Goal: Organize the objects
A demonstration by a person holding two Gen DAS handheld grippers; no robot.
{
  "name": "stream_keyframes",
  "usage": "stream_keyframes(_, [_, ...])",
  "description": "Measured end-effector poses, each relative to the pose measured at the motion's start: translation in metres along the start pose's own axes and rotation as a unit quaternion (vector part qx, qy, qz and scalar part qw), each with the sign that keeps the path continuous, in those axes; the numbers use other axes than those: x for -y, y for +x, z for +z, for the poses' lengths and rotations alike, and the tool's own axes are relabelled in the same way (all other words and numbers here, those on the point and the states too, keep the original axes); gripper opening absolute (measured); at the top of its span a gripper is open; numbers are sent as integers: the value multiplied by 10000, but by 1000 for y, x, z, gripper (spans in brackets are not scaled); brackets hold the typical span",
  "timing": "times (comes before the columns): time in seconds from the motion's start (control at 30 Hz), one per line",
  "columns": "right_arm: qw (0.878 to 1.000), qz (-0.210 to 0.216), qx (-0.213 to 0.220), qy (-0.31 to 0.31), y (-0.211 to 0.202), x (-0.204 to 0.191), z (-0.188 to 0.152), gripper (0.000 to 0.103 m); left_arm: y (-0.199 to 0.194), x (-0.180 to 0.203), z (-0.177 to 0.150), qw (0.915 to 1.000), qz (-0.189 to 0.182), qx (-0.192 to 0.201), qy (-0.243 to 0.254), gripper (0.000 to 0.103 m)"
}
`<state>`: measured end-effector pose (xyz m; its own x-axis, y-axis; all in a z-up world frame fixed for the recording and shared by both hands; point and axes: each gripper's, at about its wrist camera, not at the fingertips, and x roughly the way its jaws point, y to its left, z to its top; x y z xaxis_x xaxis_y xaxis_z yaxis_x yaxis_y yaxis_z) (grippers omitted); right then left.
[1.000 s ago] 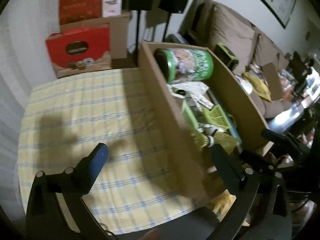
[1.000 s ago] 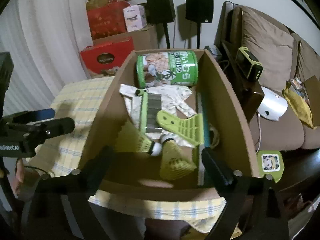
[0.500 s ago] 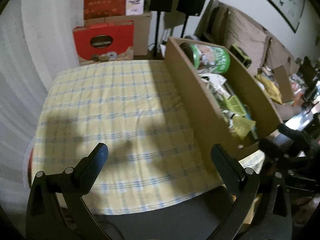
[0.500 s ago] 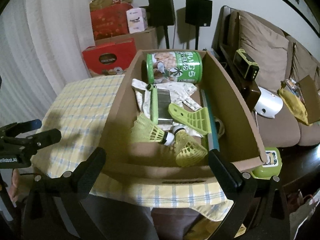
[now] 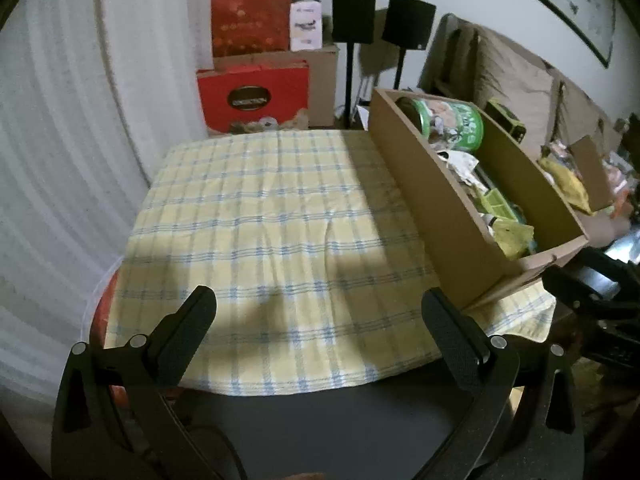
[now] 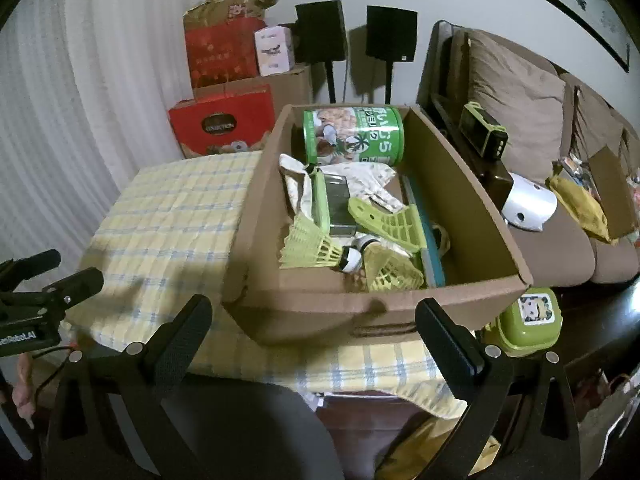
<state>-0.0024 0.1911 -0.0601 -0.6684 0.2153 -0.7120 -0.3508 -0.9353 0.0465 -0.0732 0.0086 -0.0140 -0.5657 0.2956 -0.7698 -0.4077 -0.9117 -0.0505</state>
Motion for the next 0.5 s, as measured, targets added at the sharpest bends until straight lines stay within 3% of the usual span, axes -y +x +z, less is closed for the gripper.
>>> stream_keyframes(0.5, [9997, -159, 188, 47, -15, -10, -18, 102, -17, -10, -19, 9997, 38, 82, -227, 103])
